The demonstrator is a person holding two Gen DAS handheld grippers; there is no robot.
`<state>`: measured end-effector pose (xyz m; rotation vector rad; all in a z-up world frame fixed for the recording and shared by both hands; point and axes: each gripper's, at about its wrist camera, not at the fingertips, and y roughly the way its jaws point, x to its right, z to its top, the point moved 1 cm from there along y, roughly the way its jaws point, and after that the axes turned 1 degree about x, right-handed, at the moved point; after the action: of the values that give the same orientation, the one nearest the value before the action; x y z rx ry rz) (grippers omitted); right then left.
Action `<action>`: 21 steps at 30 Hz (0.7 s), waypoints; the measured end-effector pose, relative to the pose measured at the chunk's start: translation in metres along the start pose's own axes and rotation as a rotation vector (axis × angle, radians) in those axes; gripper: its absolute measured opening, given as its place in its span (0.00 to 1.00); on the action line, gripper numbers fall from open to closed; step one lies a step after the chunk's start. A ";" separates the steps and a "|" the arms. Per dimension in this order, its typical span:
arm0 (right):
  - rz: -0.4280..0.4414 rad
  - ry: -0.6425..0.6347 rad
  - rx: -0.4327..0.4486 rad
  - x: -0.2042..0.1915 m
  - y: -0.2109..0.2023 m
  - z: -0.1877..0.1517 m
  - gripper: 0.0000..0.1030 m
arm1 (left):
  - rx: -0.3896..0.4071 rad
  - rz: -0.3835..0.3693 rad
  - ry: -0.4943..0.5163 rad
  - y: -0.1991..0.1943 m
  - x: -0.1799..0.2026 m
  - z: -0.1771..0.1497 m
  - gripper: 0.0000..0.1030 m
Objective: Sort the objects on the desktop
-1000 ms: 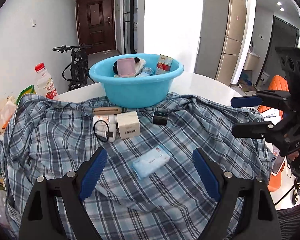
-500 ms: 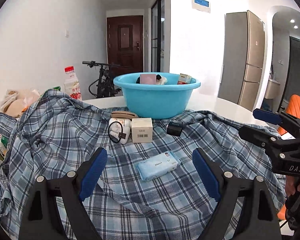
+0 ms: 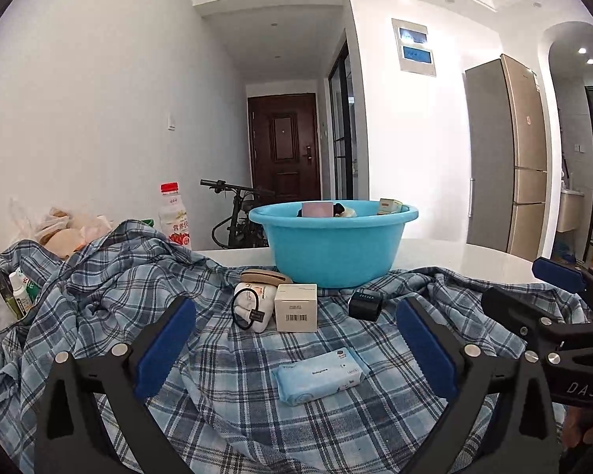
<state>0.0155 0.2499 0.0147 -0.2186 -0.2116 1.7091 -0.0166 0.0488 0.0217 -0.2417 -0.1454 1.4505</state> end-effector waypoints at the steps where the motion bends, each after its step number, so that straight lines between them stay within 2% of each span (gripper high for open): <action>1: -0.003 0.010 0.014 0.001 -0.001 -0.001 0.93 | 0.003 0.005 -0.002 0.000 0.000 -0.001 1.00; 7: -0.059 -0.047 0.076 -0.003 -0.006 -0.002 1.00 | 0.038 0.047 0.005 -0.001 -0.004 -0.008 1.00; 12: -0.074 -0.058 0.045 -0.003 0.000 -0.003 1.00 | 0.002 0.055 -0.041 0.003 -0.014 -0.013 1.00; 16: -0.087 -0.039 -0.019 0.002 0.013 -0.006 1.00 | -0.025 0.059 -0.087 0.006 -0.023 -0.015 1.00; 21: -0.101 -0.005 -0.029 0.009 0.013 -0.008 1.00 | -0.023 0.066 -0.058 0.006 -0.018 -0.015 1.00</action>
<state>0.0036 0.2570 0.0036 -0.2220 -0.2474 1.6075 -0.0205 0.0309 0.0070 -0.2251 -0.2033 1.5232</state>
